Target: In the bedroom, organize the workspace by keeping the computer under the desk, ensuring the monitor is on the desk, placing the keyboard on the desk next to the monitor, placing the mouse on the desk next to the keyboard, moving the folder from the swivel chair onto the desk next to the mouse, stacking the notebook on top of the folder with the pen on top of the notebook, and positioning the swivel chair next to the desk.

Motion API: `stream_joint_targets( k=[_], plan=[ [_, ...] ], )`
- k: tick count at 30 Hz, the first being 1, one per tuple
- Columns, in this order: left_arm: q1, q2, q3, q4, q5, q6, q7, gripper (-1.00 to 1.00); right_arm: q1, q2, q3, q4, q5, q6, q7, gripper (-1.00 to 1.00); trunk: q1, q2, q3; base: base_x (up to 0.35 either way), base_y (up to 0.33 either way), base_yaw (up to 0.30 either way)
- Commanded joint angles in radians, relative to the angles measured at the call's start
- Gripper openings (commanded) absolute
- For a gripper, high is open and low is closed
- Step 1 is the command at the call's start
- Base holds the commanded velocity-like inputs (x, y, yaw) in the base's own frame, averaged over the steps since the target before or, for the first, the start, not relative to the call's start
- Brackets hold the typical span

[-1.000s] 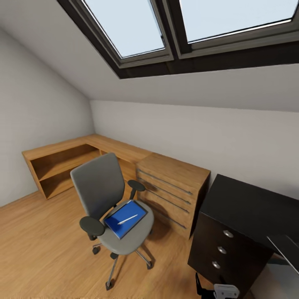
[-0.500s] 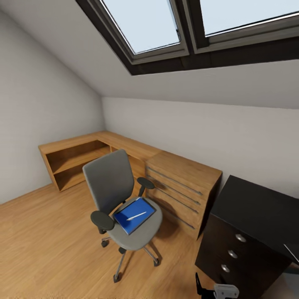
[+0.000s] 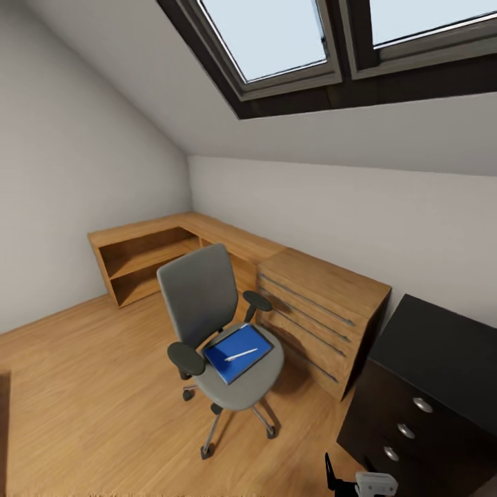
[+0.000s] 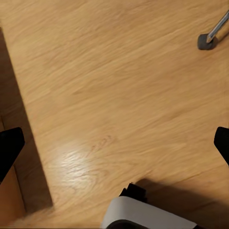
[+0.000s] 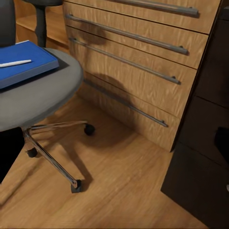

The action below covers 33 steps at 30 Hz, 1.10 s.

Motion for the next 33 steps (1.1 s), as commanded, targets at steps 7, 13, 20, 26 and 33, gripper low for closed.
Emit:
stream_joint_targets(
  k=[7,13,20,26,33],
  plan=[
    [-0.001,0.001,-0.008,0.0,0.011,-0.006,0.005,1.0,-0.001,0.0,-0.004,0.002,0.002,-0.004,0.0,1.0,0.0,-0.001,-0.01,0.0,0.0,0.172],
    [-0.001,0.001,-0.008,0.001,0.011,-0.006,0.005,1.0,-0.001,0.0,-0.004,0.002,0.002,-0.004,0.0,1.0,0.0,-0.001,-0.018,0.0,0.0,0.172],
    [-0.001,0.001,-0.008,0.001,0.011,-0.006,0.005,1.0,-0.001,0.0,-0.004,0.002,0.002,-0.004,0.0,1.0,0.0,-0.001,-0.027,0.0,0.0,0.172],
    [-0.001,0.001,-0.008,0.001,0.011,-0.006,0.005,1.0,-0.001,0.0,-0.004,0.002,0.002,-0.003,0.0,1.0,0.0,-0.001,-0.035,0.0,0.0,0.172],
    [-0.001,0.001,-0.008,0.001,0.011,-0.006,0.005,1.0,-0.001,-0.001,-0.004,0.002,0.003,0.007,0.0,1.0,0.0,-0.001,-0.044,0.0,0.003,0.175]
  ],
)
